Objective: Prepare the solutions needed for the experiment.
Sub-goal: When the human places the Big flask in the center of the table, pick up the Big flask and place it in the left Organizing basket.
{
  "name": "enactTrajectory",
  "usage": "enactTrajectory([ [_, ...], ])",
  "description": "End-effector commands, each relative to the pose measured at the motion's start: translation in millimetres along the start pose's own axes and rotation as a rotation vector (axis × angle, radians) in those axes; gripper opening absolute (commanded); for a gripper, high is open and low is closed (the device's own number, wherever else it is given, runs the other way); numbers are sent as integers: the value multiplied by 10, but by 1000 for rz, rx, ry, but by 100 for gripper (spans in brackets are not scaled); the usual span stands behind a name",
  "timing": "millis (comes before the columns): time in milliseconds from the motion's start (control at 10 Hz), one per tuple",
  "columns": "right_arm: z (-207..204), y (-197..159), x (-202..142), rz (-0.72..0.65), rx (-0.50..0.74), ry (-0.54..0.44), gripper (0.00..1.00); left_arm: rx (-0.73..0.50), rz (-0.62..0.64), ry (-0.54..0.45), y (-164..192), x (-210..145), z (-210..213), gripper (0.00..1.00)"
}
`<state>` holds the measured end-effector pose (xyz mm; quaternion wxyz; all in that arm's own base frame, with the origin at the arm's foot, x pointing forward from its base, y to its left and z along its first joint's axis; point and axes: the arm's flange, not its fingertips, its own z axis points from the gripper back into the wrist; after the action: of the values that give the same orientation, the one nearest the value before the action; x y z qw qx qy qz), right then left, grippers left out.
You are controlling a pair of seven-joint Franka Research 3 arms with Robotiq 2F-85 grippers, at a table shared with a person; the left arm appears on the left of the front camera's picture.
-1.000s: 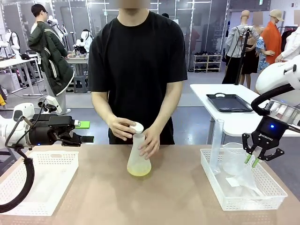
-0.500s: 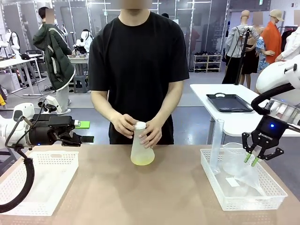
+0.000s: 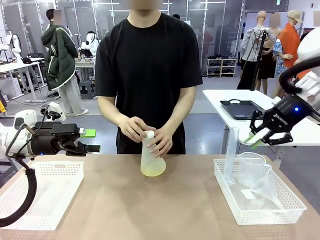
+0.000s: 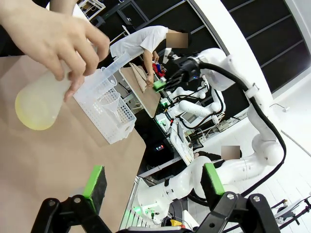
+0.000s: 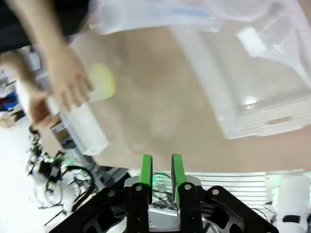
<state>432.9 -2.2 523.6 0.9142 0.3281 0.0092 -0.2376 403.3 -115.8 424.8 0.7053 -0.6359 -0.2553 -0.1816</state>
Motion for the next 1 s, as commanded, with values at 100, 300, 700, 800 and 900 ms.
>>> enactTrajectory([
  [100,-118,15,-170,125,356,10,23,-20,8,-13,-14,14,-8,100],
  [300,-111,-37,-181,198,500,2,43,-20,8,-13,-14,14,-8,100],
  [700,-272,-184,-167,264,698,158,51,-20,8,-13,-14,14,-8,100],
  [800,-312,-214,-123,230,741,201,51,-20,8,-13,-14,14,-8,100],
  [900,-349,-233,-105,226,737,203,51,-20,8,-13,-14,14,-8,100],
])
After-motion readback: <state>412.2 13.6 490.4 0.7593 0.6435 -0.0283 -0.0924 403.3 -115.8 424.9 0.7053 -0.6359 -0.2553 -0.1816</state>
